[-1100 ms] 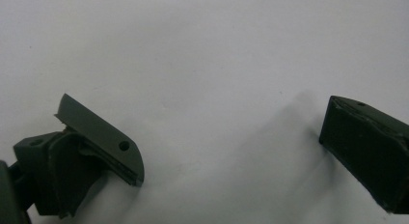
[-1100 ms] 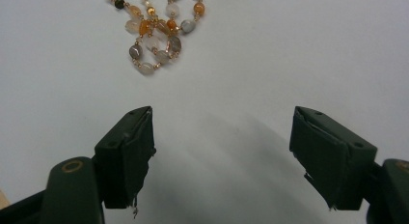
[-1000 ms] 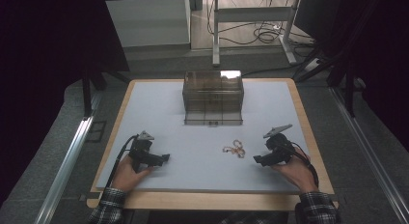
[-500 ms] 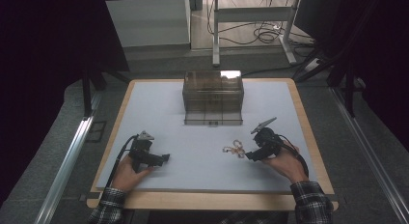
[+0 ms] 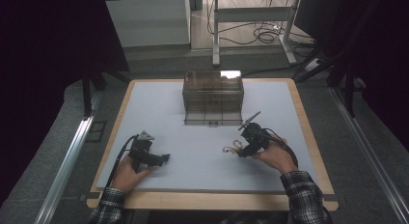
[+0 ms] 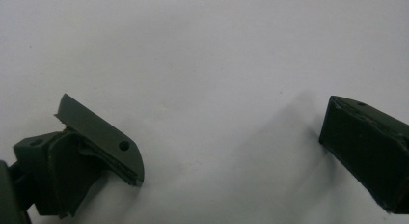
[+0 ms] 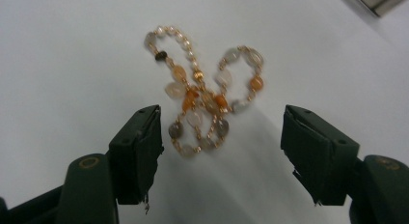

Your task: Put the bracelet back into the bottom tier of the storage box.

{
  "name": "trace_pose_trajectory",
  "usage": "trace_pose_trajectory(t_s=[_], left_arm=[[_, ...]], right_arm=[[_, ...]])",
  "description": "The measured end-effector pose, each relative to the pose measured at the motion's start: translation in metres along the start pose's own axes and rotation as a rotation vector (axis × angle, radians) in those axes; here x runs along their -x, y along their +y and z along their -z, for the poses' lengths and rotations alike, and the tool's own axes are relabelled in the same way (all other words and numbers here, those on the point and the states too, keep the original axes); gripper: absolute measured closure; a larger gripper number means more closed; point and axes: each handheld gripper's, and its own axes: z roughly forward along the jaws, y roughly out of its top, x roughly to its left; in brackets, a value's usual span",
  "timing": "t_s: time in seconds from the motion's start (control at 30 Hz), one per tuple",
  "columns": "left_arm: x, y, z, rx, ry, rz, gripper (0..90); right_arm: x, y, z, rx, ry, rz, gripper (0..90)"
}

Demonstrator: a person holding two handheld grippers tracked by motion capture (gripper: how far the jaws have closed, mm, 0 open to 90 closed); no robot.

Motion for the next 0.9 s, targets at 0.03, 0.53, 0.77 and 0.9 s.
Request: trace_pose_trajectory(t_s=[0.03, 0.53, 0.77, 0.9], left_arm=[[0.0, 0.0, 0.0, 0.0, 0.0, 0.0, 0.0], [0.0, 0.0, 0.0, 0.0, 0.0, 0.0, 0.0], [0.0, 0.0, 0.0, 0.0, 0.0, 0.0, 0.0], [0.0, 0.0, 0.0, 0.0, 0.0, 0.0, 0.0]], right_arm=[[-0.001, 0.002, -0.001, -0.004, 0.0, 0.003, 30.4], [-0.008, 0.03, -0.029, -0.135, -0.042, 0.058, 29.0], [-0.008, 0.031, -0.023, -0.16, -0.012, 0.065, 70.4], [-0.007, 0.031, -0.022, -0.17, -0.002, 0.062, 77.2]])
